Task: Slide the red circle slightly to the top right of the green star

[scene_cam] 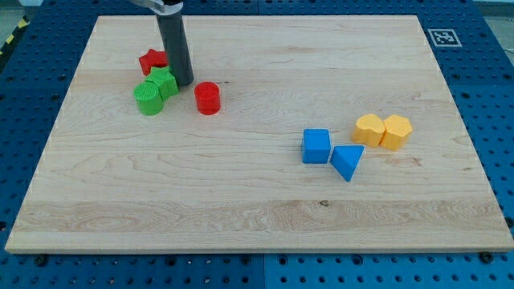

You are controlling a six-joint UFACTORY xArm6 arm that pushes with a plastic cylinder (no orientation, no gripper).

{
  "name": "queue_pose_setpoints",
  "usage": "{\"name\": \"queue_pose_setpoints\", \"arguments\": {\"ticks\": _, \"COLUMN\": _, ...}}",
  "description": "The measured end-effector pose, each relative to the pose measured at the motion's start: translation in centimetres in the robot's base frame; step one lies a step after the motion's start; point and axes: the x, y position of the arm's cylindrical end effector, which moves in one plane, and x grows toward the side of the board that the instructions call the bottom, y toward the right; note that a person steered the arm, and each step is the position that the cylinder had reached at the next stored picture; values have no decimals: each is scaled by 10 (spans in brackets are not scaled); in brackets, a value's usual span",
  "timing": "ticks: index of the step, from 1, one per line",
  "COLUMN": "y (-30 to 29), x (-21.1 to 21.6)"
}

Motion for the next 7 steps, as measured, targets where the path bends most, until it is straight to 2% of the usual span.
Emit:
{"name": "queue_pose_setpoints", "arguments": {"ticks": 3, "y": 11, "x": 61}}
{"name": "queue_pose_setpoints", "arguments": {"ticks": 7, "y": 72, "x": 62}}
